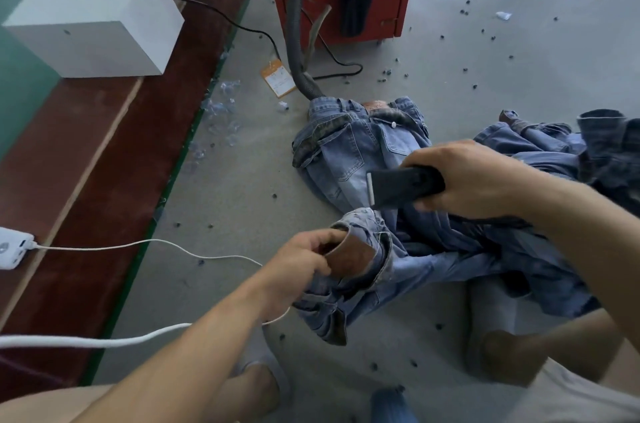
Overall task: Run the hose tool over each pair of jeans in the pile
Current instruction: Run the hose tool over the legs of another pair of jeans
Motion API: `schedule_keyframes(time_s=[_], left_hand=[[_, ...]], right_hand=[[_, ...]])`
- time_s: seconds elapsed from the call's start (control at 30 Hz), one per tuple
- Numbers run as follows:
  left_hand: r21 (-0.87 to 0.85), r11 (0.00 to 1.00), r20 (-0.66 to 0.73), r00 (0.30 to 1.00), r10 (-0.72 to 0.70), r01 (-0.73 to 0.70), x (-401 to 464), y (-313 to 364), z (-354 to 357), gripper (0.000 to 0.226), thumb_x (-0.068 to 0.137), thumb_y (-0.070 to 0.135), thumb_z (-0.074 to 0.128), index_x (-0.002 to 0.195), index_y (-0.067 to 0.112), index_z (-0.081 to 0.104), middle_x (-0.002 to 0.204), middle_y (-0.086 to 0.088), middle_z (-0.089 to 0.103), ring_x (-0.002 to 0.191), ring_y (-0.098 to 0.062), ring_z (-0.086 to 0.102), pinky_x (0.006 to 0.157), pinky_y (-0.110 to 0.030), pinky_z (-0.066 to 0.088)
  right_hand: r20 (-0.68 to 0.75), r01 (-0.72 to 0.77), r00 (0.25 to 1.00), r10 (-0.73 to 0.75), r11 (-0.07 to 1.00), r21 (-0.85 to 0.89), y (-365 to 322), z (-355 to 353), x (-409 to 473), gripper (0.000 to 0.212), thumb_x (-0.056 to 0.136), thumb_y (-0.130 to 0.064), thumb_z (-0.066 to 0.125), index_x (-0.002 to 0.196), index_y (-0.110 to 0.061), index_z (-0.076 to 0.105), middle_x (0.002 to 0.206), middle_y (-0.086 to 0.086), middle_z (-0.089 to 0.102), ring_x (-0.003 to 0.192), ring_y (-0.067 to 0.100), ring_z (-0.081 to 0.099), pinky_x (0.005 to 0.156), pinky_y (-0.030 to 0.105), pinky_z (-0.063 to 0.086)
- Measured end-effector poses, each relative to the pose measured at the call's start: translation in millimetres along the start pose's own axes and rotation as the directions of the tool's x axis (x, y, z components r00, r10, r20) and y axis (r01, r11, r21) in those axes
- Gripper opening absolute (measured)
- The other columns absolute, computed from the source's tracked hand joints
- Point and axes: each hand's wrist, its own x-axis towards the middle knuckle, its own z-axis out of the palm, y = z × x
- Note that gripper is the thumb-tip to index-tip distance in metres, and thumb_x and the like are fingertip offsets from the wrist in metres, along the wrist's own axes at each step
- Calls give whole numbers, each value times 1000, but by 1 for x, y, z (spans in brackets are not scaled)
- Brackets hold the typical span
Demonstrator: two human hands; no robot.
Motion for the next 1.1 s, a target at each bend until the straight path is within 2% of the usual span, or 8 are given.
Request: schedule_keyframes(time_s=[0.07,0.13,0.2,0.27,0.37,0.47,0.87,1.1], left_hand=[[-234,961,8,989,-149,147,3,-2,-11,54,62,-11,48,107,8,72,104,-16,75,96,-30,70,78,-35,60],[-361,879,127,951,-283,310,2,-1,-14,43,67,9,60,109,3,68,97,-19,70,83,-30,68,76,-39,57],[-294,839,167,889,-427,458,1,-2,-6,41,80,34,75,110,6,70,98,-16,70,80,-29,68,84,-43,56],[-226,822,30,847,-531,523,4,-10,1,41,81,35,82,109,8,72,98,-18,73,80,-30,70,95,-52,54],[-231,851,-71,864,-498,471,6,-14,5,22,97,16,67,116,6,69,99,-21,74,81,-32,72,96,-58,53],[-300,873,-65,904,-422,385,7,-9,-1,24,102,10,57,121,-1,66,103,-24,73,87,-34,72,98,-57,52],[-452,841,-12,940,-341,299,5,-1,-2,23,105,15,50,115,2,66,102,-22,75,83,-31,77,70,-45,63],[-465,837,-26,941,-338,288,4,7,5,33,107,14,47,131,-5,58,109,-24,71,85,-31,73,78,-47,62]], right_hand=[[19,-64,998,65,996,-64,13,-5,-1,35,77,-30,82,106,-38,64,89,-12,67,86,18,60,80,42,53],[42,-71,996,75,992,-100,15,-1,-2,36,78,-30,81,107,-39,63,93,-13,67,88,19,59,82,45,54],[74,-38,996,46,994,-107,11,7,-1,37,79,-32,80,110,-41,63,97,-16,65,91,18,59,83,42,52],[104,9,995,5,992,-126,6,15,1,38,79,-34,79,112,-42,62,100,-17,64,93,15,58,80,37,47],[142,48,990,-24,985,-166,1,21,-2,40,77,-32,76,113,-42,62,102,-17,65,95,14,57,82,36,48],[219,61,976,-14,976,-208,-5,24,-7,36,79,-30,71,112,-41,61,102,-14,65,96,17,61,84,41,53],[192,123,978,-86,975,-188,-24,32,-10,35,83,-30,67,115,-41,60,100,-15,61,93,14,61,82,39,53],[224,170,966,-128,969,-181,-34,44,-21,41,82,-37,66,121,-45,55,104,-16,57,96,13,61,81,37,54]])
